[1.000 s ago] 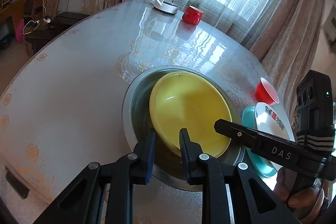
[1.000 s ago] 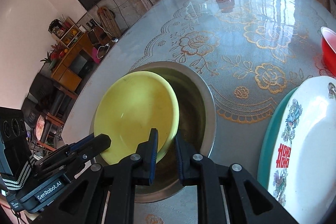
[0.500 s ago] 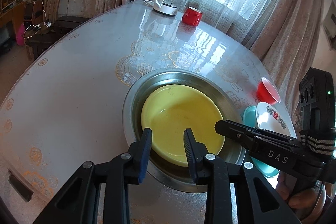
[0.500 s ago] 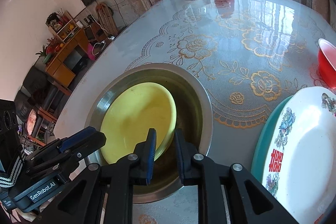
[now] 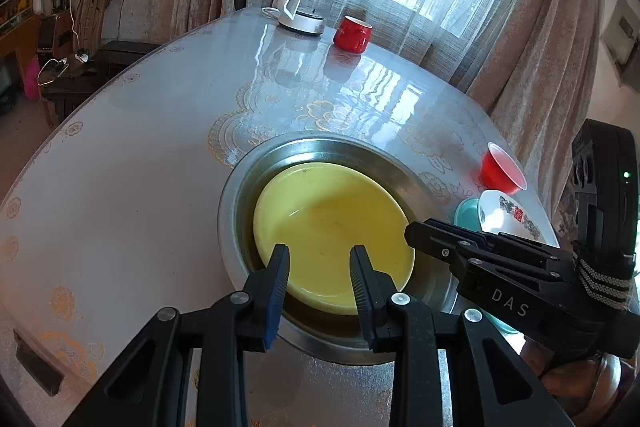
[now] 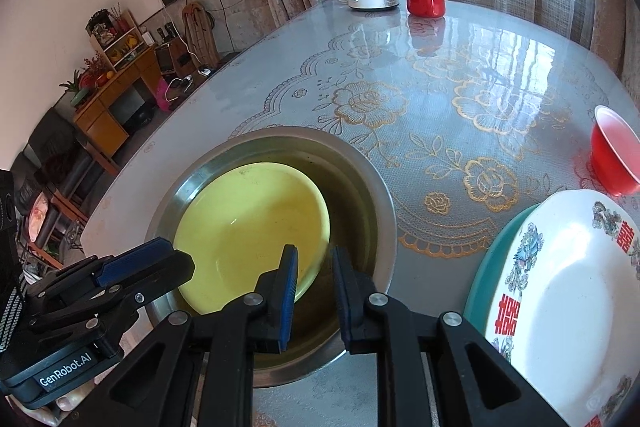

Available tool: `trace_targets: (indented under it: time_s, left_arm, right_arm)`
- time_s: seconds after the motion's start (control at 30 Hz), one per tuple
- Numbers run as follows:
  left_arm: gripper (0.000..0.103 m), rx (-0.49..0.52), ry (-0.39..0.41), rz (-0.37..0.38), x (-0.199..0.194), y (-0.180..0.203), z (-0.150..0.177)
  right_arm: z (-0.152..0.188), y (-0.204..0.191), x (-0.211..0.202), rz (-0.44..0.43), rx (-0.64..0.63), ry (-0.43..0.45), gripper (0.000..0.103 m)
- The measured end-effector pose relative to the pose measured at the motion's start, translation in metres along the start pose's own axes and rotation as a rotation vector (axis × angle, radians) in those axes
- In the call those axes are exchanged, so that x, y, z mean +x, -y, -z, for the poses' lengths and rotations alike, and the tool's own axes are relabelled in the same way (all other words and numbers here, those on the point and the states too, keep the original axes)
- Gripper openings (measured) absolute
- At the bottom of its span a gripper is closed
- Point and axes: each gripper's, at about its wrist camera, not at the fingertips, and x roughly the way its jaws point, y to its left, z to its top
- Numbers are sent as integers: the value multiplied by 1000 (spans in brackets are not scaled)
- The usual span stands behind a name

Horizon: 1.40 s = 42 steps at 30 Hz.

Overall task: Organize plates and bowls
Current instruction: 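Lower the yellow bowl into the basin and open the right gripper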

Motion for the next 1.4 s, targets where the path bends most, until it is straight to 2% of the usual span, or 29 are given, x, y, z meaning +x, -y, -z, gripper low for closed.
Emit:
trace_targets:
  time_s: [0.13, 0.3, 0.47, 0.6, 0.8, 0.9, 1.13, 1.4]
  left_arm:
    - [33, -2, 3, 4, 0, 0, 1]
    - [33, -6, 27, 2, -7, -1, -1]
    - [33, -10, 41, -11, -11, -5, -1]
    - [34, -16, 35, -16, -9, -9, 0]
    - [34, -17, 35, -11, -9, -8, 2]
    - [34, -19, 36, -12, -9, -8, 2]
    - [35, 9, 52, -33, -13, -1, 2]
    - [36, 68, 55, -48, -12, 16, 6]
  right_arm:
    - [0, -2, -5, 37, -30, 21, 14]
    - [-4, -4, -9, -68, -8, 44, 14]
    - [-7, -12, 2, -122, -3, 3, 14]
    - [-5, -12, 10, -94, 1, -32, 14]
    - [-2, -10, 5, -54, -6, -24, 14]
    - [-3, -7, 1, -102, 25, -13, 15]
    - [0, 8, -12, -144, 106, 49, 16]
    - [5, 26, -32, -160, 166, 124, 21]
